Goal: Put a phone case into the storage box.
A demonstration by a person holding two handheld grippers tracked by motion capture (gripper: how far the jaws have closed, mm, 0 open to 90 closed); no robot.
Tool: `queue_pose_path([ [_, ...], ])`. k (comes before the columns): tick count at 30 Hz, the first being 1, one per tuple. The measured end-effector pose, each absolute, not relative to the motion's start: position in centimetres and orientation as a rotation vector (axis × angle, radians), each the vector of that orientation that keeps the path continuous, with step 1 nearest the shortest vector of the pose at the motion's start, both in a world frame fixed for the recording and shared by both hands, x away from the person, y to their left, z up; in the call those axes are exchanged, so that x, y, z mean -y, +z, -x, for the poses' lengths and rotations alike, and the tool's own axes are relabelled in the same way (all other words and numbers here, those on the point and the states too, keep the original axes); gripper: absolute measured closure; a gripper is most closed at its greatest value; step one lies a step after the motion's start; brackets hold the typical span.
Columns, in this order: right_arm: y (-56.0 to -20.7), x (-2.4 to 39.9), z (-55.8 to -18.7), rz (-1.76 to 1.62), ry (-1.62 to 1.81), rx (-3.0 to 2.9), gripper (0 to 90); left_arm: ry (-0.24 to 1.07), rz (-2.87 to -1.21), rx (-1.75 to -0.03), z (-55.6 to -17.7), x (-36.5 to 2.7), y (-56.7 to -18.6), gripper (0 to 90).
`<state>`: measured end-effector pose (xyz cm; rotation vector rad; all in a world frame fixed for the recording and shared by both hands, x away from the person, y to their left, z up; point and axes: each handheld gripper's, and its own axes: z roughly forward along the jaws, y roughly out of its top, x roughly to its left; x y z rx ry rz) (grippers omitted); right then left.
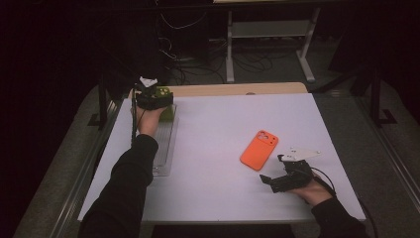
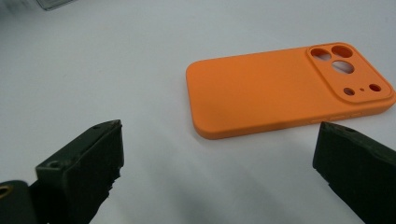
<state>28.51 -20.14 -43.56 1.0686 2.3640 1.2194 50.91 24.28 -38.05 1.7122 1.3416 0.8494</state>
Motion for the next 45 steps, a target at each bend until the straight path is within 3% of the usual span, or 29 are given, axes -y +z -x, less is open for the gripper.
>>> queue_pose_path([
  [7,-43.6,20.1,-28.5,-1.068,1.218,-2.369,1.1,0.852,-1.716,-1.351,-51.5,-24.2,-37.9,10.8],
  [14,-43.6,20.2,-28.5,-1.067,1.22,-2.37,1.1,0.827,-1.709,-1.336,-51.4,-24.7,-37.2,1.3],
  [23,-43.6,20.1,-28.5,-1.07,1.218,-2.368,1.1,0.727,-1.807,-1.284,-50.1,-26.1,-35.1,0.0],
  [35,-43.8,20.0,-28.8,-1.081,1.217,-2.373,1.1,0.584,-1.875,-1.146,-45.9,-25.9,-33.2,0.0],
  [45,-43.4,19.7,-29.1,-1.082,1.227,-2.369,1.1,0.489,-1.912,-0.97,-41.4,-23.5,-32.6,0.0],
])
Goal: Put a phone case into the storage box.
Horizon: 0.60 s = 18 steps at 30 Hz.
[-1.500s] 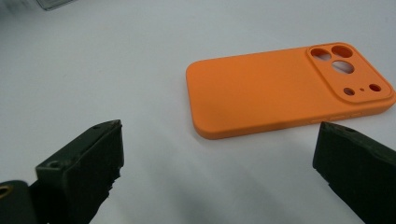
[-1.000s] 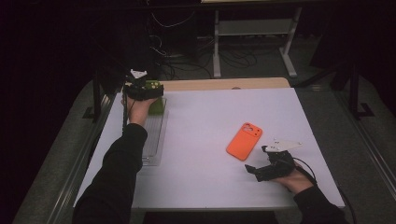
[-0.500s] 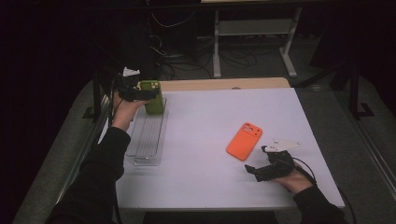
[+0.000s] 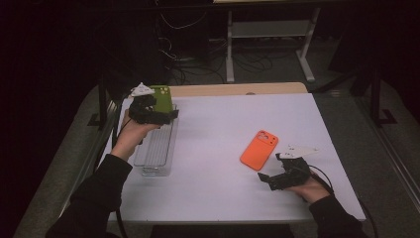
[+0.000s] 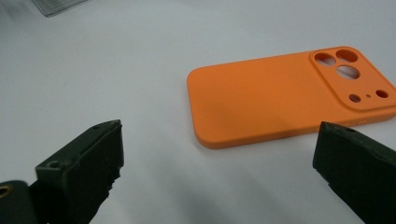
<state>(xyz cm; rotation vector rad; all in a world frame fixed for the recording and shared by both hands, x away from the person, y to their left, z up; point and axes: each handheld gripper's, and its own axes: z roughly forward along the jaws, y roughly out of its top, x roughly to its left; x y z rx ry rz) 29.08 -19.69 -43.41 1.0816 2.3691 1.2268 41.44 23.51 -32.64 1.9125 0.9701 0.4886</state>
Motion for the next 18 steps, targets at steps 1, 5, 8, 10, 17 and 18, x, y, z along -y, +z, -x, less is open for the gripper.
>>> queue_pose_path([
  [1,-43.4,19.7,-29.0,-1.087,1.224,-2.373,1.1,0.476,-1.93,-0.949,-41.0,-23.2,-32.6,0.0],
  [5,-43.5,19.7,-28.8,-1.094,1.226,-2.374,1.1,0.435,-1.933,-0.912,-40.1,-22.1,-32.7,0.0],
  [8,-43.5,19.9,-28.8,-1.096,1.224,-2.375,1.1,0.413,-1.945,-0.894,-39.5,-21.3,-32.9,0.0],
  [10,-43.6,19.9,-28.9,-1.098,1.229,-2.372,1.1,0.392,-1.947,-0.878,-39.2,-20.8,-33.0,0.0],
  [17,-43.5,19.9,-28.9,-1.089,1.228,-2.372,1.1,0.357,-2.004,-0.817,-38.2,-18.4,-34.0,0.0],
  [18,-43.5,19.9,-28.9,-1.087,1.231,-2.373,1.1,0.343,-2.009,-0.807,-38.0,-18.0,-34.2,0.0],
])
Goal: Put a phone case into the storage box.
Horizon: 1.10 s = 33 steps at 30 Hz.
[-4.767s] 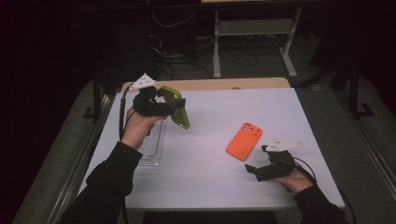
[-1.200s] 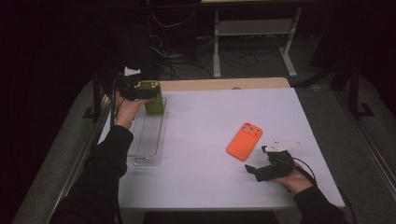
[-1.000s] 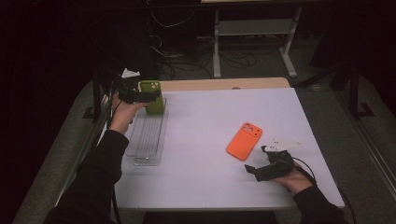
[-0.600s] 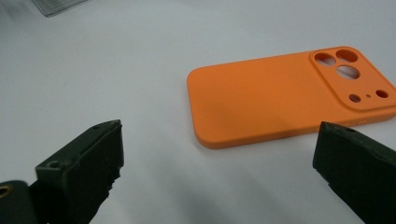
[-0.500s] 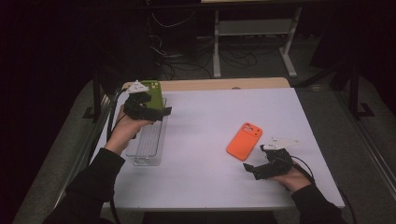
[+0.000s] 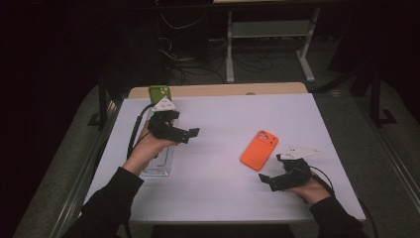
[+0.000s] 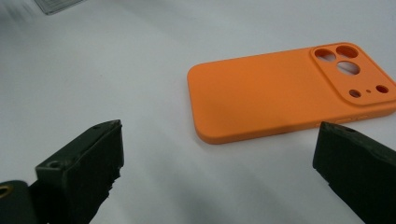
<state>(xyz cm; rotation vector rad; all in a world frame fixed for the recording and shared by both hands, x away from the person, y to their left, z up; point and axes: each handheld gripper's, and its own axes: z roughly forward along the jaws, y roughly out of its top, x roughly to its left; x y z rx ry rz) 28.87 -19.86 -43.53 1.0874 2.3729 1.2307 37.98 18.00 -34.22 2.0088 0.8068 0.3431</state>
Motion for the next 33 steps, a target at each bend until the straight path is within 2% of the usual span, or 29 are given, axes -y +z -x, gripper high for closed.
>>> queue_pose_path([
  [16,-42.5,19.5,-29.2,-1.081,1.182,-2.42,1.8,0.271,-2.083,-0.656,-34.2,-14.4,-36.8,0.0],
  [28,-40.8,19.2,-30.4,-1.13,1.189,-2.433,22.0,0.245,-2.136,-0.611,-32.2,-12.4,-39.7,0.0],
  [33,-40.1,18.5,-31.5,-1.152,1.163,-2.443,38.9,0.237,-2.168,-0.59,-32.0,-12.5,-40.9,0.0],
])
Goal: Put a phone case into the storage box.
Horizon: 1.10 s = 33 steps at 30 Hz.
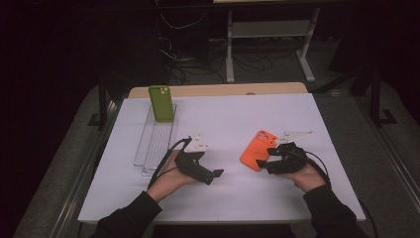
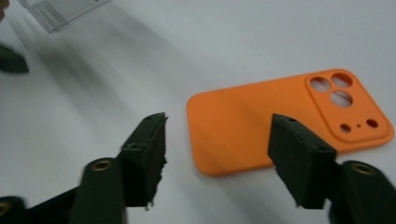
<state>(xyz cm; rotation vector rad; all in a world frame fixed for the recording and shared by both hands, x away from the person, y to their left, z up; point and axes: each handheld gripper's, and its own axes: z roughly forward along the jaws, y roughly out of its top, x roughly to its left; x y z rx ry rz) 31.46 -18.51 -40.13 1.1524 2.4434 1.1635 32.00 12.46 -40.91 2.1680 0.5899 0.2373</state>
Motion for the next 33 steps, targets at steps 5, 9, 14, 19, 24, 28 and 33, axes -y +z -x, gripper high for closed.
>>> queue_pose_path([
  [5,-39.9,17.3,-33.1,-1.178,1.157,-2.454,59.6,0.239,-2.166,-0.6,-32.3,-12.7,-41.3,0.0],
  [9,-40.0,15.8,-34.4,-1.164,1.127,-2.505,72.3,0.232,-2.165,-0.608,-32.3,-12.7,-41.7,0.0],
  [14,-40.3,14.0,-35.9,-1.155,1.111,-2.558,87.0,0.231,-2.184,-0.596,-32.2,-12.5,-41.8,0.0],
  [19,-41.1,12.4,-36.8,-1.135,1.073,-2.592,88.1,0.216,-2.176,-0.596,-31.9,-12.1,-42.1,0.0],
  [24,-42.0,11.4,-37.6,-1.124,1.032,-2.627,88.2,0.206,-2.181,-0.587,-31.9,-12.0,-42.2,0.0],
  [28,-42.6,11.0,-38.2,-1.127,0.989,-2.649,88.2,0.182,-2.176,-0.599,-32.1,-12.0,-42.2,0.0],
  [33,-43.1,10.6,-38.3,-1.13,0.945,-2.667,88.3,0.182,-2.173,-0.599,-32.0,-12.0,-42.2,0.0],
])
